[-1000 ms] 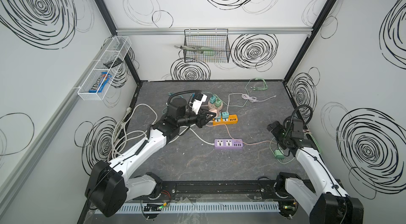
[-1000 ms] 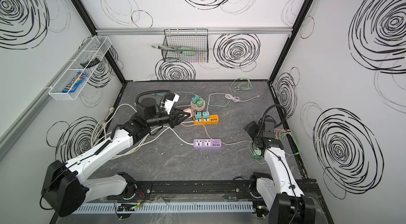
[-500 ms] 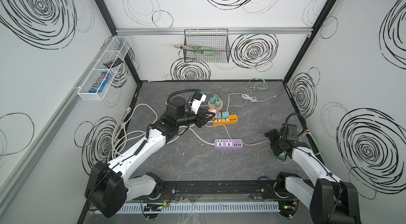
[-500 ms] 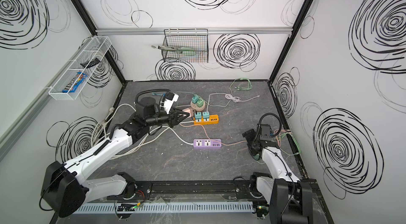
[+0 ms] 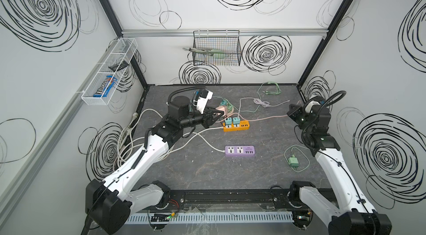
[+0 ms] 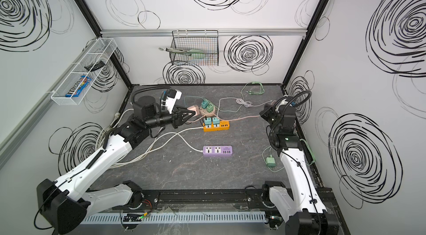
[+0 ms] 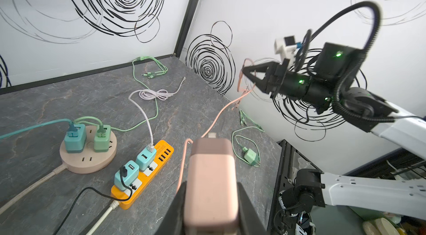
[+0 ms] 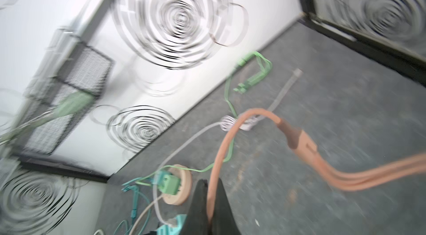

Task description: Insert the plug

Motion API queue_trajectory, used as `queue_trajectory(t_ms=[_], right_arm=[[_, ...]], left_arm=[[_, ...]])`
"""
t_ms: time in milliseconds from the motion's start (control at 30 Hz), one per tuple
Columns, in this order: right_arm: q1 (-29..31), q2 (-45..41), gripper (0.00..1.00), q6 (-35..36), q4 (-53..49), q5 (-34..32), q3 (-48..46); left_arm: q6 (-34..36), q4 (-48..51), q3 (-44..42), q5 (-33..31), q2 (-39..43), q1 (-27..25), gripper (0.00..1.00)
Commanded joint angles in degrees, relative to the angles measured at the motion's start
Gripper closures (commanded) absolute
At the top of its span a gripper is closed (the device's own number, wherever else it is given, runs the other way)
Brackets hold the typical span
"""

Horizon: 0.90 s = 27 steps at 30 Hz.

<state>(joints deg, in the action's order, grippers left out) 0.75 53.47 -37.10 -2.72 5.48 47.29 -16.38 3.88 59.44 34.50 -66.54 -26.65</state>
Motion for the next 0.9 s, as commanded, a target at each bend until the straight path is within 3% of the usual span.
queue_trajectory(t_ms=[0, 200, 333, 567, 700, 867], right_arm=[[7.2, 0.7, 1.00, 14.5, 5.3, 0.2, 6.3], [21.6, 9.7, 1.00, 22.3, 5.8, -0.9, 20.9], [31.7, 17.3, 1.00, 27.9, 7.5, -0.1, 30.1], [44.0, 34.4, 1.00, 35.0, 8.6, 1.3, 44.5], [48.1, 46.2, 1.00, 36.1, 7.7, 2.0, 54.6], [52.0, 61.0, 1.00, 33.9, 5.8, 3.7, 70.0]], left_arm=[[1.0, 1.2, 4.6, -3.4, 1.7, 0.0, 1.00], [4.8, 6.6, 8.6, -17.4, 6.7, 0.5, 1.00], [6.0, 13.4, 14.1, -25.8, 9.5, 3.9, 1.00], [11.6, 19.2, 20.5, -55.6, 12.2, 9.1, 1.00], [13.4, 18.1, 21.2, -63.6, 12.0, 17.4, 1.00], [12.1, 17.4, 25.3, -62.6, 9.4, 33.3, 1.00]])
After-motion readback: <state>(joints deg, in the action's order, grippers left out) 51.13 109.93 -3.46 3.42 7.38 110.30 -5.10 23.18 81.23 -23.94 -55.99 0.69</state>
